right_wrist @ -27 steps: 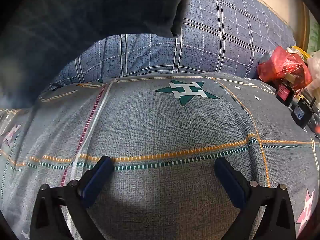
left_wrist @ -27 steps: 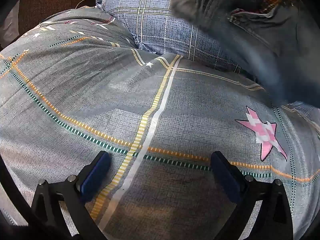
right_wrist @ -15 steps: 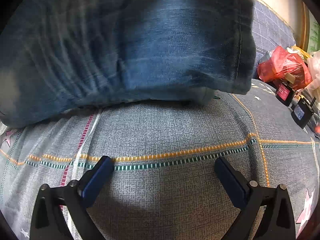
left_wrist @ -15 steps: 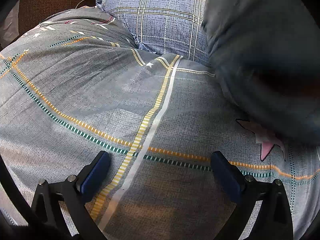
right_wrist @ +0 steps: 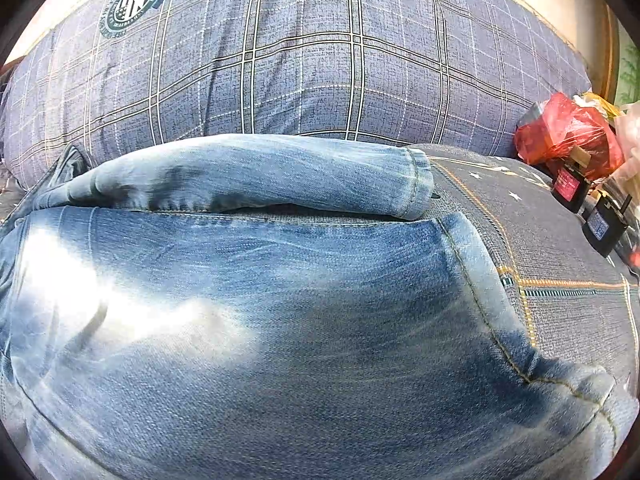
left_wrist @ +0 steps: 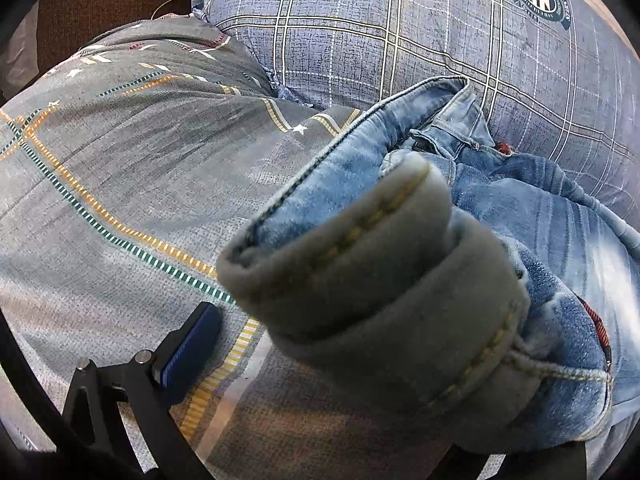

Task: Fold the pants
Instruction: 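Lay the light-blue jeans flat on the bed sheet by hand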

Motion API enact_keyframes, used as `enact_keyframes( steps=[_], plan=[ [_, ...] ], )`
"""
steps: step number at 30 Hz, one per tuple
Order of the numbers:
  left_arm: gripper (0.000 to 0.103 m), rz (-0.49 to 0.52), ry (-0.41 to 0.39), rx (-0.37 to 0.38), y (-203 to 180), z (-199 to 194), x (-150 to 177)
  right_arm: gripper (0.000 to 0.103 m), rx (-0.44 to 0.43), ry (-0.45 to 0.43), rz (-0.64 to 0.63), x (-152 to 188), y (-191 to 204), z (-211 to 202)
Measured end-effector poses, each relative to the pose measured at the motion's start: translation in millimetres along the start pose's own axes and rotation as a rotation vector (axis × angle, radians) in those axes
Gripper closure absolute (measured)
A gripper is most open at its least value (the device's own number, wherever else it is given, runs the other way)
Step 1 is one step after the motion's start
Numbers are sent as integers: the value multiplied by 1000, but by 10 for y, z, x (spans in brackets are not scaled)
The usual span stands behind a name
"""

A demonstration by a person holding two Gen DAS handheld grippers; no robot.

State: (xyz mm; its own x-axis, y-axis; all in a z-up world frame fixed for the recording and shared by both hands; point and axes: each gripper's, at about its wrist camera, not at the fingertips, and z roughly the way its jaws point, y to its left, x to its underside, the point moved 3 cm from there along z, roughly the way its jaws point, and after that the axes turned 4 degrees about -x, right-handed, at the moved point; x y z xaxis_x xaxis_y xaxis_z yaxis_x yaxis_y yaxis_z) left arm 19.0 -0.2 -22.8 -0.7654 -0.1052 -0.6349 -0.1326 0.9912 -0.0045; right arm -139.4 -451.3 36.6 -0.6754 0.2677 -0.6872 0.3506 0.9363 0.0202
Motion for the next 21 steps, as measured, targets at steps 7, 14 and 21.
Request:
enact_keyframes(
  steps=[7, 14, 21],
  plan=[
    [2, -48, 3, -34, -6, -249, 293, 0, 32, 5, 48, 85, -11, -48],
    [2, 59, 69, 23, -425, -780, 892, 0, -37, 77, 136, 572, 336, -520],
    [2, 189, -81, 145, -869, -1326, 1015, 0, -289, 105, 250, 803, 468, -783]
  ],
)
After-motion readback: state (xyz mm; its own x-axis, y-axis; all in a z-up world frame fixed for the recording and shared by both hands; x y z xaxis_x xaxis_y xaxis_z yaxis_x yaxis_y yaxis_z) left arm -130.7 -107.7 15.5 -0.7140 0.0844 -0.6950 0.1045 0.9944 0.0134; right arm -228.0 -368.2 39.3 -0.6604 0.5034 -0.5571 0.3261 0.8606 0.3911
